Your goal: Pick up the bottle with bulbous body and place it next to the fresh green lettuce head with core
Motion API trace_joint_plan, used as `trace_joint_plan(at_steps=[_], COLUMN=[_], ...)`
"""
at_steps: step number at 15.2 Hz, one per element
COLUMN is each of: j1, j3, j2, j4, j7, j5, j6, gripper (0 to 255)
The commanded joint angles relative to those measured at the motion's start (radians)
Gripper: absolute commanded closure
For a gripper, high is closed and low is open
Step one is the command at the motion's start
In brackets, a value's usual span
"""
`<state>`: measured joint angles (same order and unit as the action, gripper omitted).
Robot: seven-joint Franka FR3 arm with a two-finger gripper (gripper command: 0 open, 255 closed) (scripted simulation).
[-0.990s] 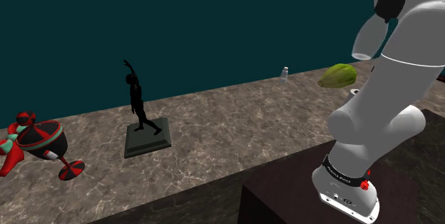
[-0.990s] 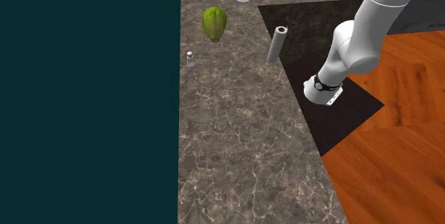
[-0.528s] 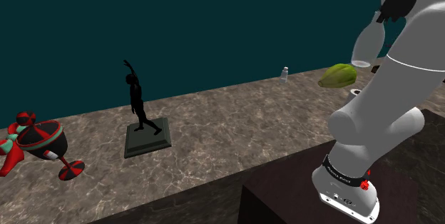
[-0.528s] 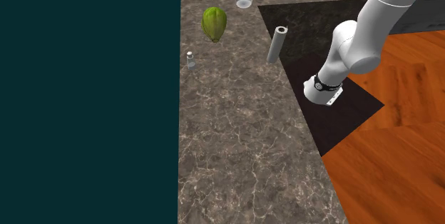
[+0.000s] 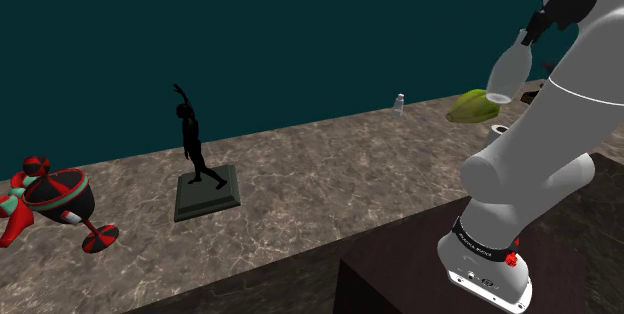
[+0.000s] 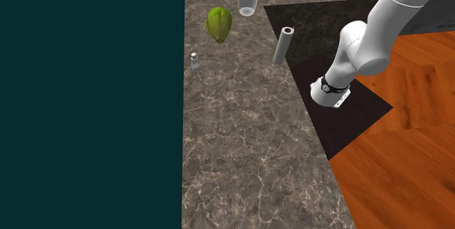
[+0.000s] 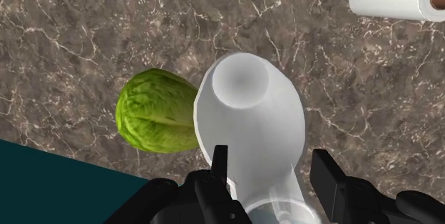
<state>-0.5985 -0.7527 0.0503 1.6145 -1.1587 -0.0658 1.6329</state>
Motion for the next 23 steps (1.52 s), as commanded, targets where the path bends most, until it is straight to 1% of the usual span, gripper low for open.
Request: trace_joint_plan(at_steps=[1, 12, 23], j1=[0.002, 0.002, 0.000], j3=[0.003, 0.008, 0.002], j2=[0.012, 0.037, 0.024], j4=[0.040, 0.210, 0.347], j7=[0.003, 0.004, -0.015], j5=[0.008, 0.024, 0.012], j6=[0.033, 0.185, 0.330], gripper=[255, 255, 255])
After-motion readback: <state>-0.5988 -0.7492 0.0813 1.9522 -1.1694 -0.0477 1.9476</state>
